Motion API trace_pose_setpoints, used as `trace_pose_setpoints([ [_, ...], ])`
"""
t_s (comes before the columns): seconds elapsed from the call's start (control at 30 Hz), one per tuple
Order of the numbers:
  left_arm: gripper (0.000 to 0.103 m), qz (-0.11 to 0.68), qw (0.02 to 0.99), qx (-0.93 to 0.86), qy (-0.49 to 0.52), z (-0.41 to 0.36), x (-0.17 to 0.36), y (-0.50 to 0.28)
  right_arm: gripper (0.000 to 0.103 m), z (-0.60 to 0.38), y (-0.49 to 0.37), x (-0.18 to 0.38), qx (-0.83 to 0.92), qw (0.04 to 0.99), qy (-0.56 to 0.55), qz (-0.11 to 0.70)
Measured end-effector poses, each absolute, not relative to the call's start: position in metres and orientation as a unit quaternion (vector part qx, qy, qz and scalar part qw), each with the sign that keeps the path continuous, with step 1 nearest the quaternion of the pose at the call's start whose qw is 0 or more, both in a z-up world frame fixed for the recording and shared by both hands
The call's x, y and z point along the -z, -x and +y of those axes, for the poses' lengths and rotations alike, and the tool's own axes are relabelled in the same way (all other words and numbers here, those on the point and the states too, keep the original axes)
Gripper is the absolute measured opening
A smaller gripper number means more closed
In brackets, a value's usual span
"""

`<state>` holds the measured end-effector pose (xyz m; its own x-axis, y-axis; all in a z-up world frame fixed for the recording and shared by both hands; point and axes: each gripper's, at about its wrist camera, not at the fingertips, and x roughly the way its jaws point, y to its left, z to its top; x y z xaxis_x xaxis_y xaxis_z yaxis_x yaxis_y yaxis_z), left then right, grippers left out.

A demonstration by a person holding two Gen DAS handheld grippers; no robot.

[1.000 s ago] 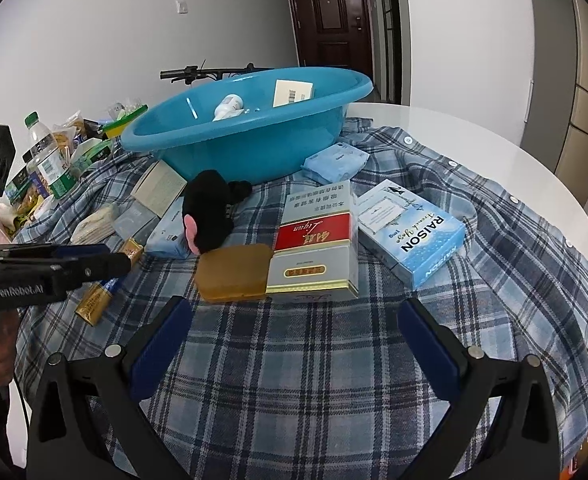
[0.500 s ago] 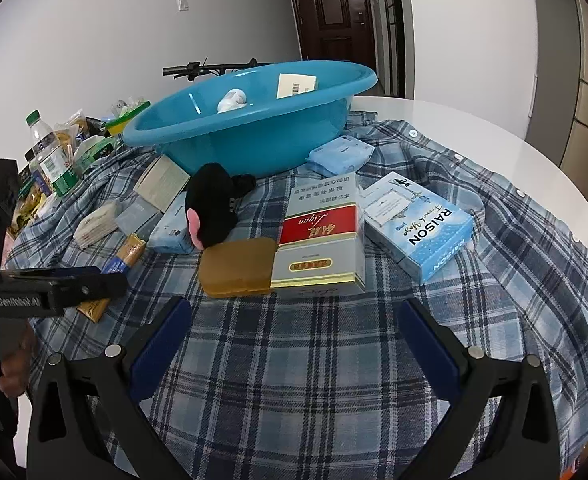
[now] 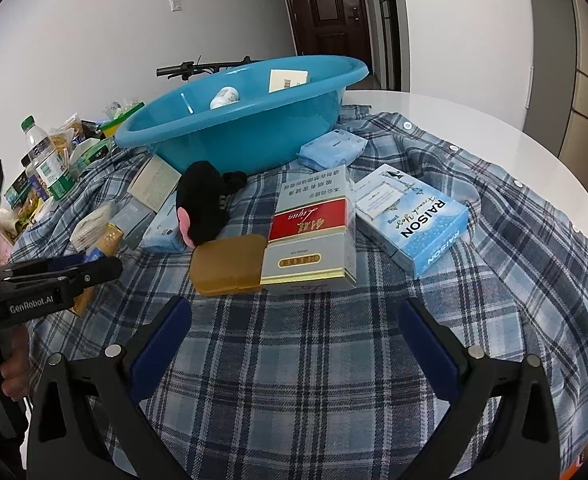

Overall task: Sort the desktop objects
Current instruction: 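Lift the Liqun pack up from the shirt with the left tool, then grasp the red-and-white Liqun pack with the right tool while the left tool holds the gold pack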

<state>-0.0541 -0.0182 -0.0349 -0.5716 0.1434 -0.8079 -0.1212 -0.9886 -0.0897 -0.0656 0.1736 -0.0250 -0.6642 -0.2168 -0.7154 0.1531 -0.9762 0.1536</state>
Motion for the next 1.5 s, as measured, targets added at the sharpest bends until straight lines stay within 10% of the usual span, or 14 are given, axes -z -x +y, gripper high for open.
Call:
trace_pose_setpoints([
  [0.8, 0.069, -0.075, 0.104, -0.866, 0.484, -0.03, 0.053, 0.063, 0.103, 0.17, 0.065, 0.025, 0.909, 0.106, -0.401, -0.029],
  [0.87, 0.056, -0.078, 0.103, -0.867, 0.481, -0.032, 0.052, 0.063, 0.103, 0.169, 0.066, 0.025, 0.91, 0.106, -0.4, -0.025],
  [1.23, 0.055, 0.004, 0.041, -0.906, 0.422, -0.016, 0.031, 0.051, 0.102, 0.162, 0.085, 0.02, 0.919, 0.066, -0.387, 0.023],
  [1.5, 0.055, 0.021, 0.039, -0.907, 0.42, -0.008, 0.035, 0.05, 0.075, 0.153, 0.101, 0.037, 0.902, 0.056, -0.421, 0.073],
])
